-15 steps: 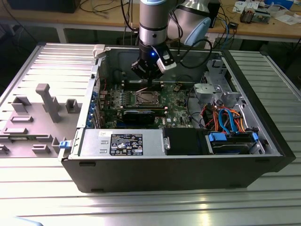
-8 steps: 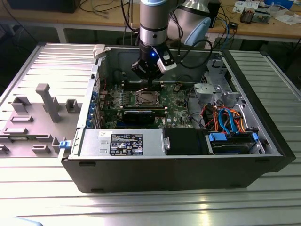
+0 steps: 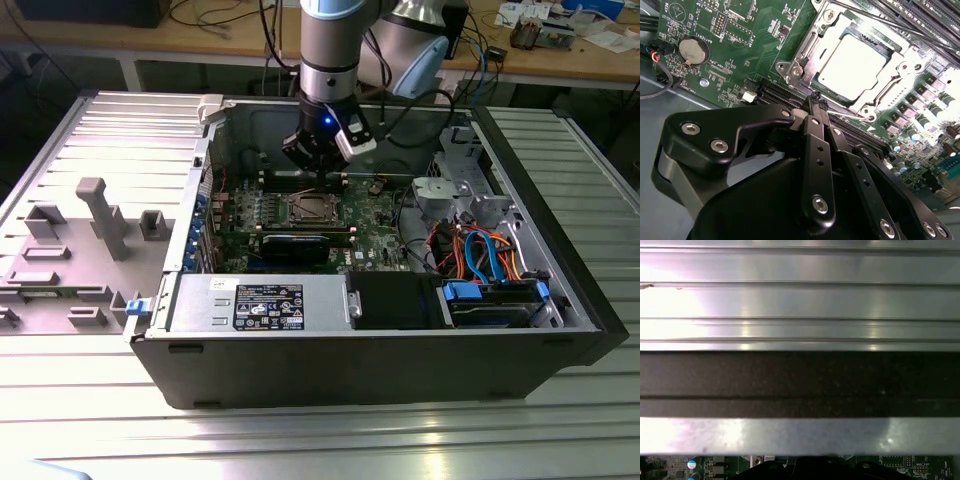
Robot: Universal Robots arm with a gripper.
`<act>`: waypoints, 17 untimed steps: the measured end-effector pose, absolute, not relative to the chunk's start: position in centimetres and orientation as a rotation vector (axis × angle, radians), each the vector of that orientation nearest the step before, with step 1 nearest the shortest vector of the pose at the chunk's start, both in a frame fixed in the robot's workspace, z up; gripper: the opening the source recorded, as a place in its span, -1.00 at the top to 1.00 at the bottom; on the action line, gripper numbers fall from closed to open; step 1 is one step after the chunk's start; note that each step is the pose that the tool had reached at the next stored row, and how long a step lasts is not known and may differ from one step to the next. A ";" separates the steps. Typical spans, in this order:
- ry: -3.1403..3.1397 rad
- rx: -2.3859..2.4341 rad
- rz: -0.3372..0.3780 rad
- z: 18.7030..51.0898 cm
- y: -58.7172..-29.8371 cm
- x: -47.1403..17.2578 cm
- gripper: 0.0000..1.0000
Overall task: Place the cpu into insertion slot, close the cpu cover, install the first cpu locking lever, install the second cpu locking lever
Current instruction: 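Install the first cpu locking lever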
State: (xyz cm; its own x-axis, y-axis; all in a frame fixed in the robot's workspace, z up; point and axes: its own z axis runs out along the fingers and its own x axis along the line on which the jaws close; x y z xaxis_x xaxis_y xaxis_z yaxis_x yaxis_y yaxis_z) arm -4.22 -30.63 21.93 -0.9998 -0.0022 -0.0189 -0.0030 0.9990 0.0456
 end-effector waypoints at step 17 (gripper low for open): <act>3.121 0.017 0.088 21.3 -30.6 -4.0 0.79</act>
